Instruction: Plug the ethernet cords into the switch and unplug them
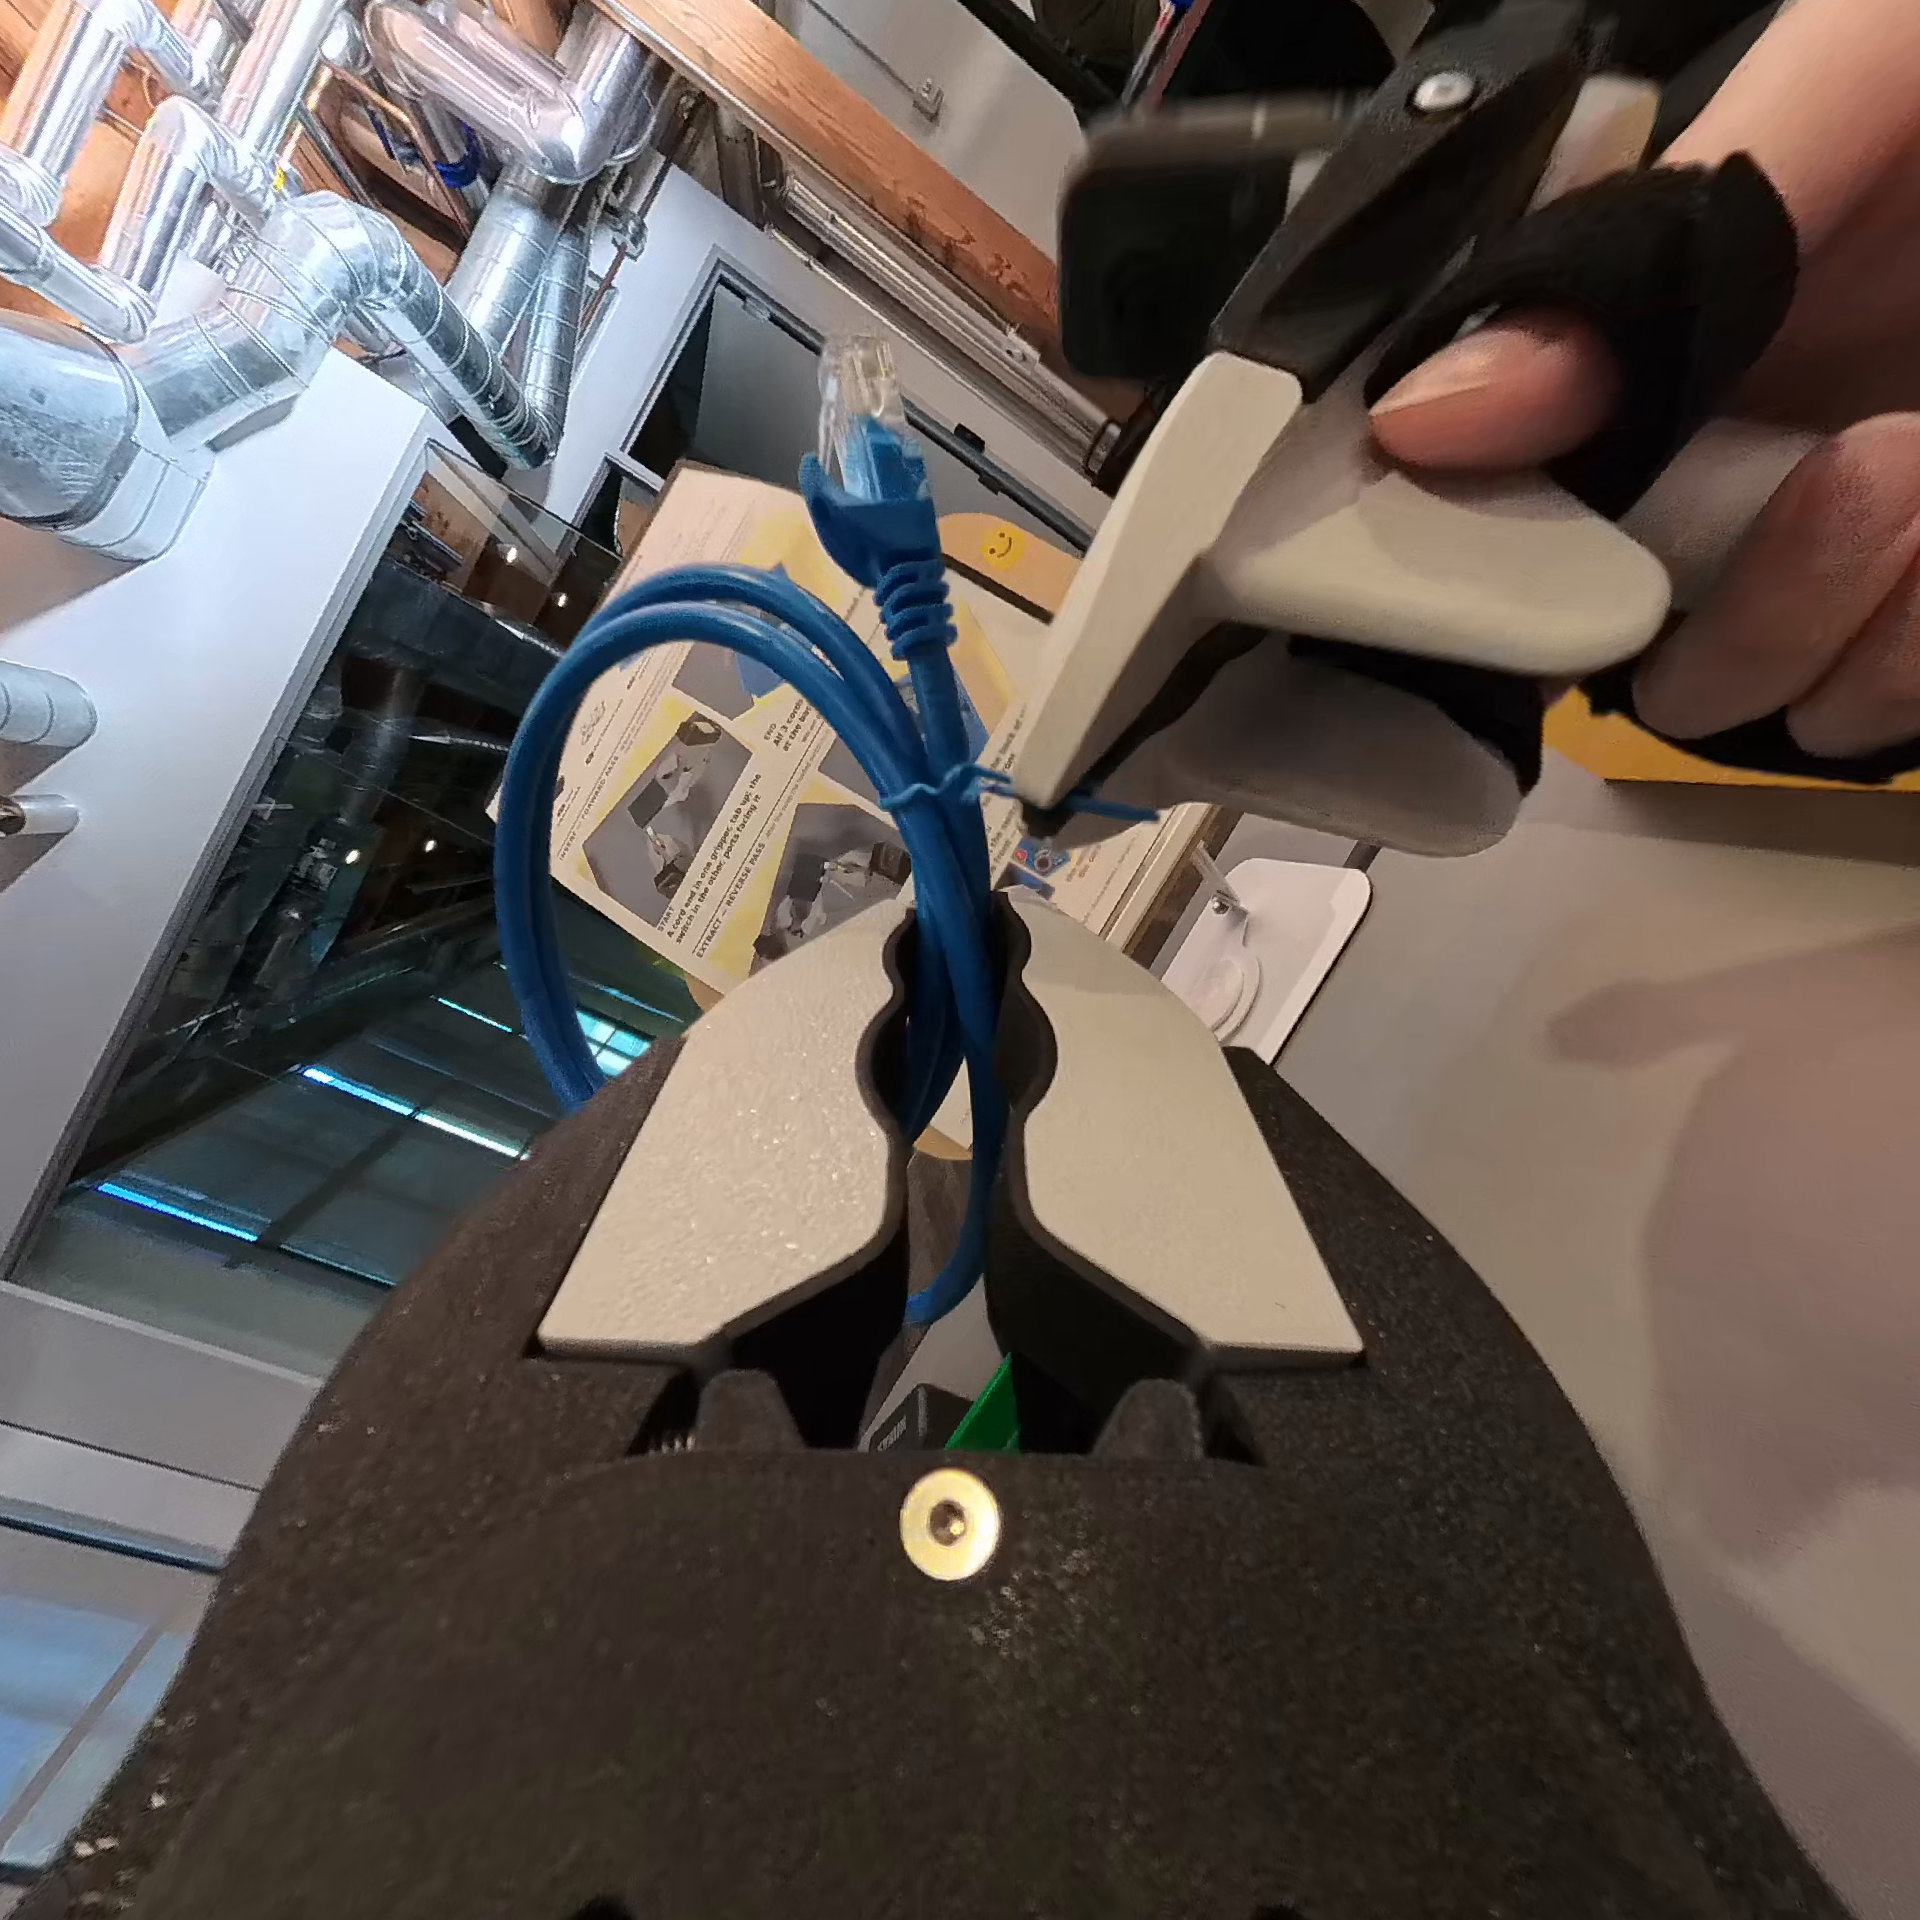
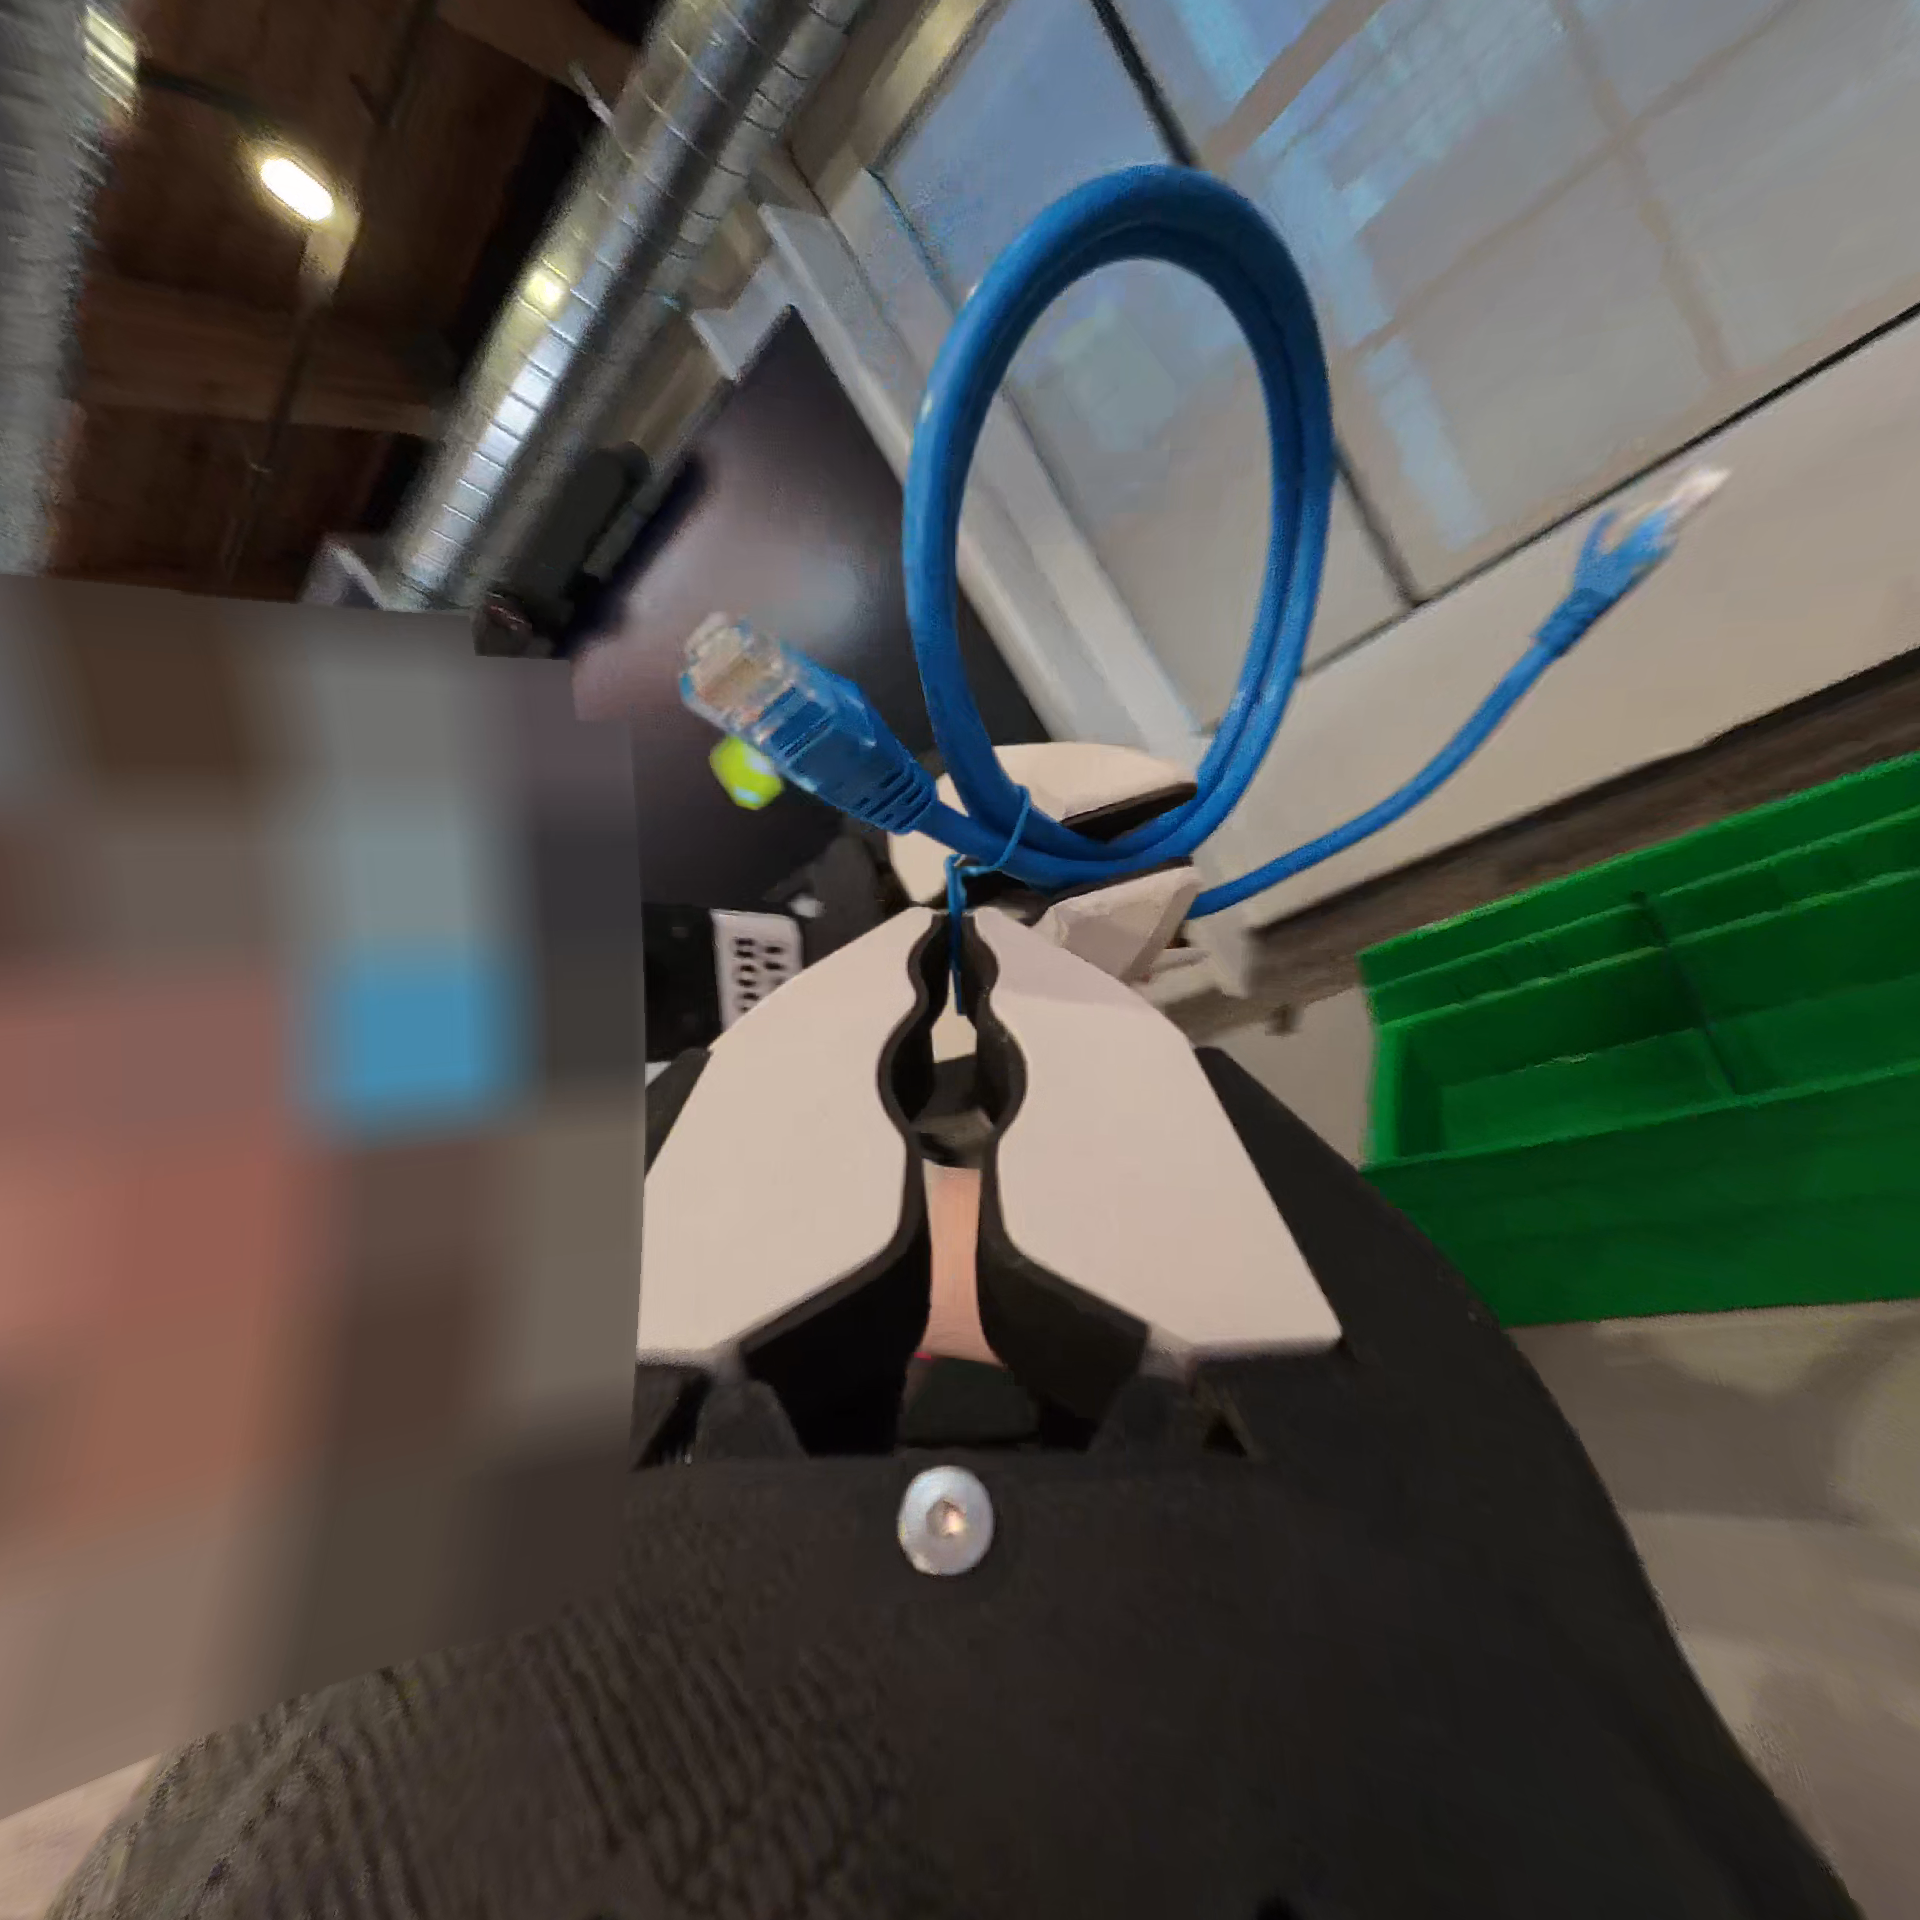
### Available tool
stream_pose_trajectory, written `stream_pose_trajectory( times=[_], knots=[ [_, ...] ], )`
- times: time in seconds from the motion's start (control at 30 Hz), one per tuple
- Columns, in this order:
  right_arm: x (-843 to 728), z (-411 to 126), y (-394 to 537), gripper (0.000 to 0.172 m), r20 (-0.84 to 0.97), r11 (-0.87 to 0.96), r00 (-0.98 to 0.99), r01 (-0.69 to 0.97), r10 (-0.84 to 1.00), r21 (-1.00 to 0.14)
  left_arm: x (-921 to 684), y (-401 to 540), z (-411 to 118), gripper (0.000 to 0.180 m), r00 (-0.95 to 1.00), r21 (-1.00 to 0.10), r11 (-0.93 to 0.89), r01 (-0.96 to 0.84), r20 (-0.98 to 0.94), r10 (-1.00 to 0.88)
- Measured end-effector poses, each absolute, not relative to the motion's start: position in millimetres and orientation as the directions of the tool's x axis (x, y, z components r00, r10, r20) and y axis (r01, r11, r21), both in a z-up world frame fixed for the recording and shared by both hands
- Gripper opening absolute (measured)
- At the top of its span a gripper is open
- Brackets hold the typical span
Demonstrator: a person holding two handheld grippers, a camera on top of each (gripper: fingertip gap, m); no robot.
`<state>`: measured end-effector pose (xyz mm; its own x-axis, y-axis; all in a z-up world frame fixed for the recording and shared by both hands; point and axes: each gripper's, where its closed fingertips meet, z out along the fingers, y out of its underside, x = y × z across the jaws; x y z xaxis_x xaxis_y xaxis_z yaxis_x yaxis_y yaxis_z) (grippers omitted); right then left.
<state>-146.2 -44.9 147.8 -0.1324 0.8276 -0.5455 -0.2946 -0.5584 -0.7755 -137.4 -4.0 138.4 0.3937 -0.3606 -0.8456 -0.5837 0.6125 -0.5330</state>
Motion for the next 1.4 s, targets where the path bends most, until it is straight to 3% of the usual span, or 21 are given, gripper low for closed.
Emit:
stream_pose_trajectory(
  times=[0.03,0.2,0.3,0.4,0.7,0.83,0.93,1.1,1.4],
  knots=[
    [-146,146,-41,0.002,-0.505,-0.495,-0.040,-0.285,0.862,-0.821,-138,-2,137,0.011,0.392,-0.530,0.608,-0.591,-0.847,-0.358],
    [-139,146,-27,0.002,-0.070,-0.038,0.476,-0.077,0.877,-0.996,-142,8,135,0.011,0.406,-0.547,0.571,-0.612,-0.837,-0.368],
    [-134,152,-23,0.002,0.210,0.175,0.646,0.118,0.734,-0.977,-142,10,131,0.011,0.408,-0.583,0.549,-0.599,-0.812,-0.417],
    [-137,152,-23,0.002,0.341,0.249,0.684,0.233,0.645,-0.940,-143,11,130,0.011,0.411,-0.598,0.534,-0.598,-0.800,-0.436],
    [-140,147,-23,0.002,0.502,0.333,0.657,0.376,0.563,-0.865,-144,18,124,0.011,0.394,-0.577,0.514,-0.634,-0.814,-0.427],
    [-142,157,-28,0.003,0.451,0.361,0.671,0.281,0.588,-0.889,-144,10,132,0.011,0.425,-0.632,0.529,-0.567,-0.774,-0.469],
    [-139,164,-31,0.016,0.392,0.369,0.669,0.185,0.631,-0.911,-148,9,140,0.011,0.468,-0.681,0.526,-0.510,-0.732,-0.495],
    [-142,168,-39,0.013,0.395,0.400,0.639,0.145,0.661,-0.905,-149,7,146,0.011,0.489,-0.690,0.538,-0.484,-0.723,-0.488],
    [-139,173,-51,0.007,0.593,0.537,0.616,0.306,0.518,-0.786,-147,1,147,0.011,0.478,-0.692,0.555,-0.462,-0.721,-0.501]
  ],
)
